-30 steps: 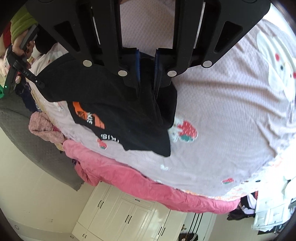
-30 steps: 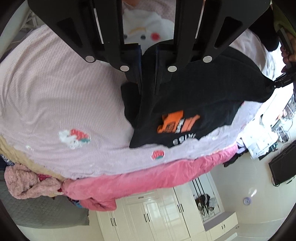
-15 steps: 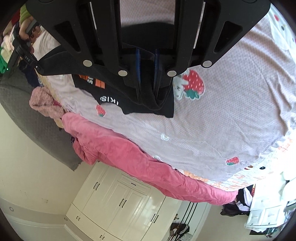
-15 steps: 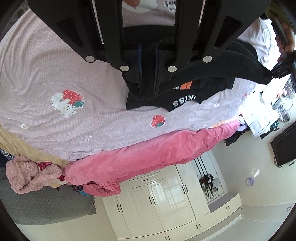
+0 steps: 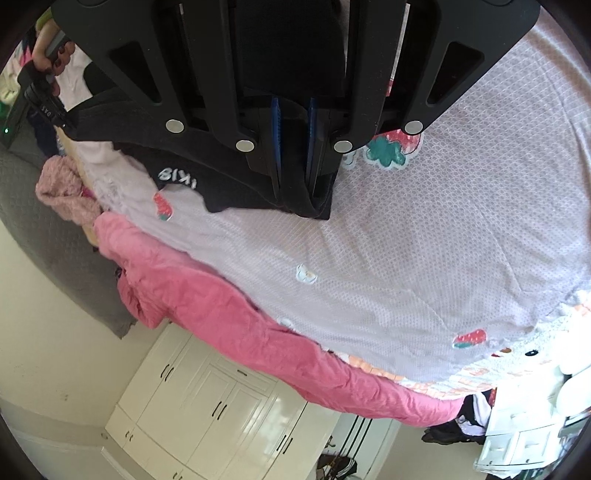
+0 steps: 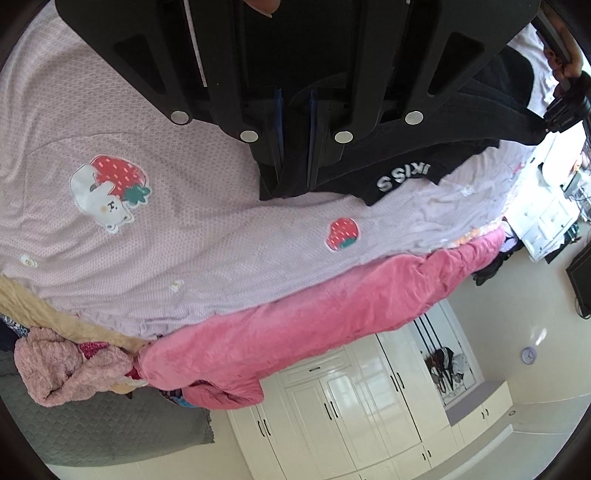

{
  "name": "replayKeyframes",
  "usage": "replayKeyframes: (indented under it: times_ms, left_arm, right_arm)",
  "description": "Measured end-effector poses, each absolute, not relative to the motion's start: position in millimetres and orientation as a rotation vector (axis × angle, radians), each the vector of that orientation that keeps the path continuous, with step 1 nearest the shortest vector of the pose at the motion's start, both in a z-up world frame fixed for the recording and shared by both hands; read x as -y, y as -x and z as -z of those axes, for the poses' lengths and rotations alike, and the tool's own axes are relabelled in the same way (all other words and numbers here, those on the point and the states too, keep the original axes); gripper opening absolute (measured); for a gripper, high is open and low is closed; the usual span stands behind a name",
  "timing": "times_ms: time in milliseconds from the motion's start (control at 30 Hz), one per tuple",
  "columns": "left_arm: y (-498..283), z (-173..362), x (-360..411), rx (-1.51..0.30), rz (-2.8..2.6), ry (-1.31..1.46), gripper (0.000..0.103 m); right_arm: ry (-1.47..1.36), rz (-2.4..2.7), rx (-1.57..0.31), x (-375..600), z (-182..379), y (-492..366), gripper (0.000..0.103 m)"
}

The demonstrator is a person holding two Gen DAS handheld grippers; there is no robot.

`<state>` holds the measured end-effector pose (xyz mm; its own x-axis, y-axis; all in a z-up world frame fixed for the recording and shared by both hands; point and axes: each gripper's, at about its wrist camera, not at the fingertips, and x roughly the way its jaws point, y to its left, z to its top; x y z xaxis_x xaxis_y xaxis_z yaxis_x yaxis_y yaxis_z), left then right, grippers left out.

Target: Fold small clothes

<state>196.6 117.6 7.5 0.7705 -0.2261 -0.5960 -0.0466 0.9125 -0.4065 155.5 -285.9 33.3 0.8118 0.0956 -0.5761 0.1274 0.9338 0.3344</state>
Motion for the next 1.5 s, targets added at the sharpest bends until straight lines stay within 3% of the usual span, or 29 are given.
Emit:
replayKeyframes:
  times_ms: [300,467,567,967,1267,1367,1500]
  left_arm:
    - [-201,6,-110,-0.721,0.070,0.346,0.008]
    - [-195,1,-106,-0.710,0.053,0.294,0.031]
    - [-190,-4,-103,-0.700,0.057,0.277,0.037]
    - [-167,-30,-97,-0.633,0.042,0.160,0.067]
    - [-149,-41,-69,-0.623,0.122,0.051,0.066]
    - [-148,-36,-45,-0.675,0.245,0.029,0.050]
    - [-151,-17,-20,-0.769,0.370,0.011,0.037]
  right_arm:
    - [-0.365,0.034,-0.690,281,-1,-167,0.010]
    - [-0.357,0.046,-0.678,281,-3,-160,0.034]
    - [-0.334,0.057,-0.645,278,-8,-152,0.045]
    - [-0.126,-0.021,-0.483,241,-40,-115,0.051]
    - [-0.037,-0.203,-0.562,203,-40,-108,0.050]
    - [-0.027,-0.266,-0.619,193,-35,-108,0.035]
    - [0.011,-0.333,-0.696,175,-22,-107,0.031]
